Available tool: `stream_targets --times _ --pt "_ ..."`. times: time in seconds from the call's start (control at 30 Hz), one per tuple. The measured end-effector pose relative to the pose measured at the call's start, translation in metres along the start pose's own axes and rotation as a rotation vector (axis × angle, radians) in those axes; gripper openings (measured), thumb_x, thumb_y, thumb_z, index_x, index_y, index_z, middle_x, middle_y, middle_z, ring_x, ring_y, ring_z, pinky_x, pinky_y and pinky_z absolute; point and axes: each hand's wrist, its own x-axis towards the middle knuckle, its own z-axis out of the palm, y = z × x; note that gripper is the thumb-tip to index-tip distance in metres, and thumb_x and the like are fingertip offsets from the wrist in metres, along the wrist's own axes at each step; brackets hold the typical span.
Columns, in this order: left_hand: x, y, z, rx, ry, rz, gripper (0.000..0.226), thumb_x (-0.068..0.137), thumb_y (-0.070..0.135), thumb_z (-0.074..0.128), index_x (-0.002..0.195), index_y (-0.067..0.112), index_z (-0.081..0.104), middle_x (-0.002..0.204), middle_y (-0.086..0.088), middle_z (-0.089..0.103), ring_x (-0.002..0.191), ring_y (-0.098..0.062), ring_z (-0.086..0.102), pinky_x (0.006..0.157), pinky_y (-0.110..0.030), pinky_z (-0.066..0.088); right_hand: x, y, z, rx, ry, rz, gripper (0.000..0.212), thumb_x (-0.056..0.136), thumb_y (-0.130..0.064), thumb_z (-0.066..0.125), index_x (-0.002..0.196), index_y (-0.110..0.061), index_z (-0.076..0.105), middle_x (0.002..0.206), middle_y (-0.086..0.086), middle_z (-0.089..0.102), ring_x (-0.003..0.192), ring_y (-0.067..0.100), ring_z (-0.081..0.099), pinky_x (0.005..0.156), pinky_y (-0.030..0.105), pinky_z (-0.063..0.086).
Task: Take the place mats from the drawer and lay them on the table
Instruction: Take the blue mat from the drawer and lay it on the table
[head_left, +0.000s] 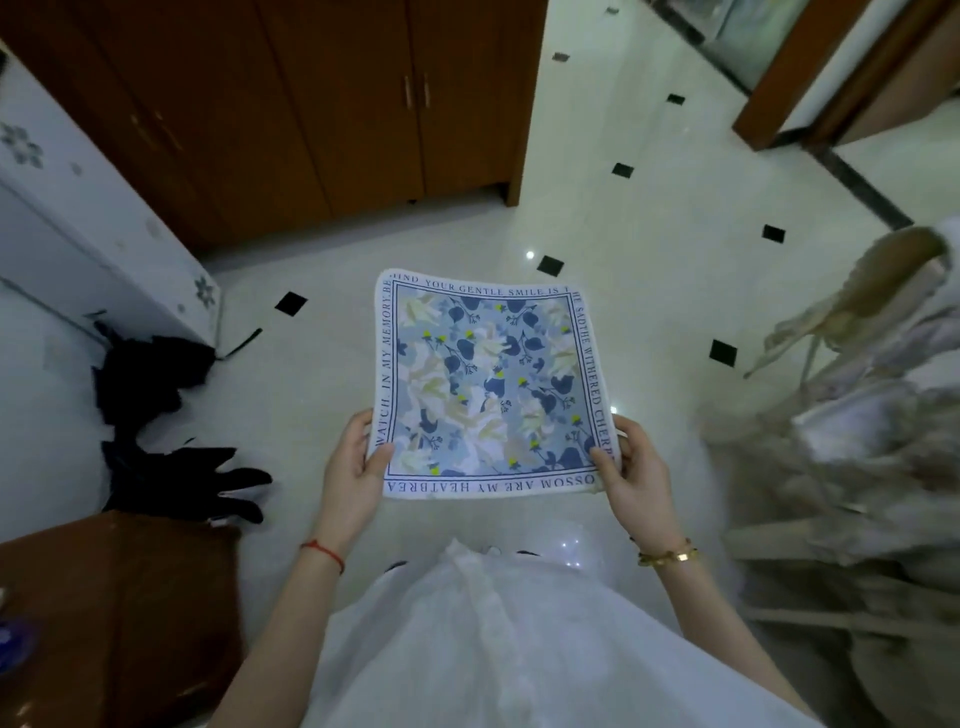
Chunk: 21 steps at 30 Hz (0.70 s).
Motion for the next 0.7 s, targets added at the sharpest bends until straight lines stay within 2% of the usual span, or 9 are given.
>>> stream_targets --times 0.07,0.17,0.27,0.33,0.47,0.53,0.63,0.7 --pt "0.031 0.010 0.023 0.013 -0.032 0.009 0.038 0.083 0.012 0.052 0.113 0.036 0.052 0.110 0.016 0.069 0.105 -0.008 0.064 0.097 -0.036 0.049 0.025 0.005 -0.015 -0.012 0.044 0.019 0.036 0.090 -0.015 0.061 0.124 -0.019 0.050 0.097 -0.002 0.071 0.079 0.018 0.069 0.073 0.047 0.057" --pt "0.075 0.021 0.051 0.038 -0.080 0.021 0.039 0.085 0.010 0.052 0.115 0.035 0.053 0.111 0.014 0.069 0.106 -0.010 0.064 0.096 -0.038 0.049 0.059 0.014 -0.030 -0.011 0.097 0.031 0.037 0.088 -0.026 0.060 0.123 -0.024 0.049 0.091 0.007 0.071 0.077 0.028 0.068 0.071 0.051 0.055" --pt "0.124 0.024 0.079 0.044 -0.116 0.006 0.038 0.084 0.012 0.052 0.120 0.025 0.053 0.115 0.006 0.068 0.107 -0.015 0.064 0.098 -0.043 0.048 0.095 0.024 -0.039 0.025 0.126 0.064 0.035 0.090 -0.014 0.060 0.123 -0.019 0.050 0.098 -0.003 0.071 0.081 0.018 0.069 0.075 0.046 0.057" --pt "0.161 0.027 0.100 0.061 -0.140 0.009 0.039 0.086 0.009 0.053 0.124 0.018 0.052 0.118 0.001 0.066 0.110 -0.016 0.063 0.100 -0.044 0.048 0.126 0.032 -0.045 0.048 0.145 0.094 0.035 0.091 -0.013 0.060 0.123 -0.019 0.050 0.099 -0.005 0.071 0.084 0.022 0.069 0.076 0.047 0.057" --pt "0.246 0.046 0.152 0.075 -0.191 0.037 0.040 0.091 -0.007 0.050 0.119 0.022 0.052 0.114 0.008 0.066 0.108 -0.016 0.063 0.098 -0.035 0.049 0.204 0.040 -0.062 0.061 0.221 0.125 0.035 0.091 -0.014 0.060 0.125 -0.018 0.050 0.099 0.001 0.071 0.084 0.027 0.068 0.076 0.048 0.056" --pt "0.294 0.060 0.181 0.089 -0.234 0.049 0.040 0.091 -0.009 0.048 0.118 0.020 0.052 0.114 0.007 0.066 0.107 -0.015 0.063 0.099 -0.038 0.049 0.245 0.038 -0.075 0.070 0.267 0.137 0.035 0.091 -0.013 0.060 0.124 -0.017 0.050 0.099 -0.001 0.071 0.085 0.028 0.068 0.077 0.048 0.056" --pt "0.375 0.090 0.229 0.100 -0.316 0.090 0.037 0.090 -0.002 0.052 0.117 0.023 0.053 0.115 0.009 0.066 0.107 -0.013 0.063 0.099 -0.041 0.048 0.314 0.033 -0.103 0.071 0.358 0.158 0.038 0.087 -0.031 0.060 0.122 -0.024 0.050 0.094 0.011 0.070 0.084 0.039 0.065 0.074 0.054 0.054" --pt "0.426 0.115 0.264 0.103 -0.373 0.120 0.035 0.087 0.006 0.053 0.116 0.027 0.053 0.112 0.015 0.067 0.106 -0.012 0.064 0.098 -0.039 0.049 0.357 0.030 -0.124 0.057 0.397 0.172 0.037 0.087 -0.030 0.060 0.122 -0.023 0.049 0.092 0.016 0.068 0.084 0.038 0.064 0.075 0.054 0.054"
